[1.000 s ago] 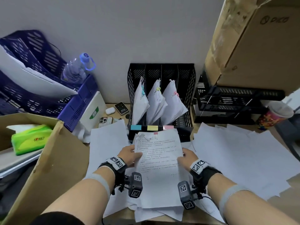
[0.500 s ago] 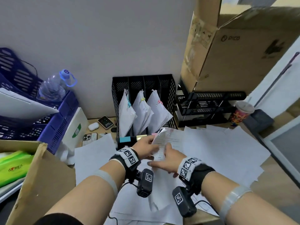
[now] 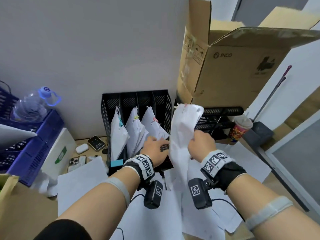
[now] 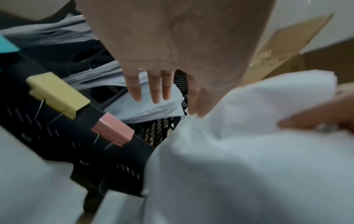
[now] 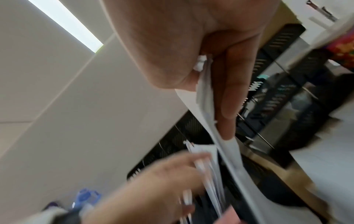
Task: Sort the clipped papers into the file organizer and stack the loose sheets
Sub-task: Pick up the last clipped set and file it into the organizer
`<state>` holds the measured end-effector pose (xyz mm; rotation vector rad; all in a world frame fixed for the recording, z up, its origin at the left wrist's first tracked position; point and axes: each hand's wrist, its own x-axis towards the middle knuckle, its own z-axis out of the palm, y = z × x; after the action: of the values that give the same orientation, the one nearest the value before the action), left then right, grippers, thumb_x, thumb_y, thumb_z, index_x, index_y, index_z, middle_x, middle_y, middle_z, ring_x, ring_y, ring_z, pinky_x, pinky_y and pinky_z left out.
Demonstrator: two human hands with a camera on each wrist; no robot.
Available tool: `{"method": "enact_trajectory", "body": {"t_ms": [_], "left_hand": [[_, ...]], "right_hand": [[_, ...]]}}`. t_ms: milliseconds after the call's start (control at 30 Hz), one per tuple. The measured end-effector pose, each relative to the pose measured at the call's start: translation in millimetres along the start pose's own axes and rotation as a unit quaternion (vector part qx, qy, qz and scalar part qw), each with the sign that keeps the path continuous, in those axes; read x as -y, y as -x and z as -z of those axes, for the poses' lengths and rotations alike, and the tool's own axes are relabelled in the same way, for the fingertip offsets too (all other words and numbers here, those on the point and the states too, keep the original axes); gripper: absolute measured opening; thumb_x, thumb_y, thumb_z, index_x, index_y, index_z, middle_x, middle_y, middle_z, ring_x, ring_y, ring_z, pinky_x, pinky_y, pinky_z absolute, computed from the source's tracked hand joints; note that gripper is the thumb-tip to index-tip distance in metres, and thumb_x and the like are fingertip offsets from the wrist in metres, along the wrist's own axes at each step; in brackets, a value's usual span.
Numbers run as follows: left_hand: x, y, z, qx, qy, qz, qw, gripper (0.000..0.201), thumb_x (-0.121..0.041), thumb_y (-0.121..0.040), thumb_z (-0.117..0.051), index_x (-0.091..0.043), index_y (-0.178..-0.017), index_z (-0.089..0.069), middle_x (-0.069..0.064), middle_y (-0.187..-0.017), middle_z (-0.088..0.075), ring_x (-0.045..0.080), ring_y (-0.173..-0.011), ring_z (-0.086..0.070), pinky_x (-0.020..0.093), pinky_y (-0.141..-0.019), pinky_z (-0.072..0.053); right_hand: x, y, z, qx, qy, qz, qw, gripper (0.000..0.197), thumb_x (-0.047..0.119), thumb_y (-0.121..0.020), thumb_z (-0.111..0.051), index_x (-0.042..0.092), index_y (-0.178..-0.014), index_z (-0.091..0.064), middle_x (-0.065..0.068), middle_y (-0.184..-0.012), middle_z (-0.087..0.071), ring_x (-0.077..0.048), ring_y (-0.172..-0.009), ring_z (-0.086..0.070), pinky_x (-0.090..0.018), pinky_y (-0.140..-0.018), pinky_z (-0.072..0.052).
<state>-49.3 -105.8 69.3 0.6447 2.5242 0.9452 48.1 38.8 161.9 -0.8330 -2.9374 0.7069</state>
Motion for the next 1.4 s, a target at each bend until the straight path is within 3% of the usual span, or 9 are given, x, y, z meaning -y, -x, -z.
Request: {"method": "enact_trajectory", "body": {"t_ms": [133, 233, 467, 667, 900, 1000, 1200, 1300, 1400], "left_hand": [[4.2, -18.4, -3.5, 0.068, -0.144, 0.065, 0.985, 0.064, -0.023, -0.089, -0.043, -0.051, -0.146, -0.035, 0.008, -0.166, 0.003, 0.035, -0.151, -0.019, 0.047, -0.117, -0.034], [7.1, -26.6, -10.3, 0.075, -0.217, 0.091, 0.969, 0.073, -0.019, -0.087, -0.047, -0.042, -0.153, -0.024, 0.010, -0.166, 0.013, 0.036, -0.150, -0.018, 0.049, -0.116, -0.034], [20.2, -30.0, -1.6, -0.042, -0.100, 0.163, 0.981, 0.069, -0.016, -0.091, -0.049, -0.008, -0.153, -0.021, 0.009, -0.163, -0.008, 0.036, -0.140, -0.040, 0.047, -0.108, -0.042], [37.4, -25.8, 13.5, -0.085, -0.047, 0.093, 0.991, 0.078, -0.016, -0.091, -0.045, -0.026, -0.158, -0.007, 0.002, -0.163, -0.011, 0.033, -0.139, -0.042, 0.049, -0.107, -0.045], [39.7, -23.2, 20.3, -0.086, -0.055, 0.060, 0.993, 0.076, -0.013, -0.089, -0.047, -0.028, -0.156, -0.014, -0.001, -0.161, -0.016, 0.031, -0.094, -0.063, 0.040, -0.080, -0.055], [43.9, -23.4, 20.6, -0.085, -0.050, 0.050, 0.994, 0.075, -0.013, -0.088, -0.048, -0.026, -0.155, -0.017, 0.003, -0.159, -0.019, 0.030, -0.095, -0.062, 0.042, -0.083, -0.055], [53.1, -8.1, 21.1, -0.078, -0.014, 0.012, 0.997, 0.072, -0.014, -0.091, -0.051, -0.026, -0.155, -0.021, 0.005, -0.151, -0.034, 0.026, -0.112, -0.059, 0.038, -0.095, -0.053], [67.0, 14.9, 21.2, -0.091, 0.051, 0.000, 0.995, 0.055, -0.012, -0.093, -0.052, -0.034, -0.143, -0.039, -0.005, -0.132, -0.054, 0.015, -0.101, -0.064, 0.036, -0.092, -0.056], [98.7, 39.5, 12.1, -0.129, 0.054, 0.049, 0.989, 0.021, -0.013, -0.093, -0.052, -0.028, -0.107, -0.056, -0.004, -0.096, -0.068, 0.016, -0.084, -0.065, 0.039, -0.083, -0.057]], "right_hand": [[1.9, -20.2, 22.8, -0.032, -0.010, 0.055, 0.998, 0.019, 0.009, -0.090, -0.041, 0.017, -0.073, -0.039, 0.000, -0.068, -0.045, -0.030, -0.075, -0.050, -0.033, -0.068, -0.039], [0.4, -36.0, 23.8, -0.016, -0.017, 0.072, 0.997, 0.013, 0.010, -0.091, -0.042, 0.013, -0.079, -0.046, -0.004, -0.073, -0.050, -0.033, -0.077, -0.053, -0.034, -0.069, -0.042], [13.9, -72.1, 13.2, 0.059, -0.045, 0.128, 0.989, 0.018, 0.010, -0.090, -0.042, 0.007, -0.073, -0.048, -0.012, -0.074, -0.055, -0.035, -0.076, -0.056, -0.034, -0.065, -0.042], [58.2, -96.7, -14.5, 0.019, -0.076, 0.154, 0.985, 0.020, 0.010, -0.093, -0.042, 0.005, -0.105, -0.057, -0.022, -0.104, -0.064, -0.043, -0.099, -0.061, -0.039, -0.081, -0.047], [76.5, -110.8, -64.8, 0.082, -0.060, 0.075, 0.992, 0.022, 0.012, -0.094, -0.045, 0.002, -0.100, -0.063, -0.022, -0.107, -0.067, -0.038, -0.100, -0.065, -0.031, -0.076, -0.047], [75.2, -113.0, -73.5, 0.073, -0.118, 0.071, 0.988, 0.019, 0.007, -0.087, -0.044, 0.015, -0.088, -0.061, -0.017, -0.091, -0.070, -0.036, -0.086, -0.069, -0.038, -0.078, -0.058], [60.3, -92.6, -100.5, 0.187, -0.041, 0.078, 0.978, 0.029, 0.019, -0.094, -0.048, 0.000, -0.111, -0.062, -0.019, -0.104, -0.066, -0.034, -0.096, -0.065, -0.030, -0.076, -0.049], [38.1, -80.8, -121.7, 0.220, -0.076, 0.036, 0.972, 0.016, 0.026, -0.082, -0.053, 0.014, -0.085, -0.064, -0.008, -0.077, -0.071, -0.025, -0.068, -0.070, -0.035, -0.066, -0.060], [8.7, -59.5, -146.2, 0.283, -0.054, 0.048, 0.956, 0.015, 0.026, -0.077, -0.058, 0.015, -0.069, -0.065, -0.001, -0.072, -0.071, -0.023, -0.073, -0.072, -0.035, -0.073, -0.061]]}}
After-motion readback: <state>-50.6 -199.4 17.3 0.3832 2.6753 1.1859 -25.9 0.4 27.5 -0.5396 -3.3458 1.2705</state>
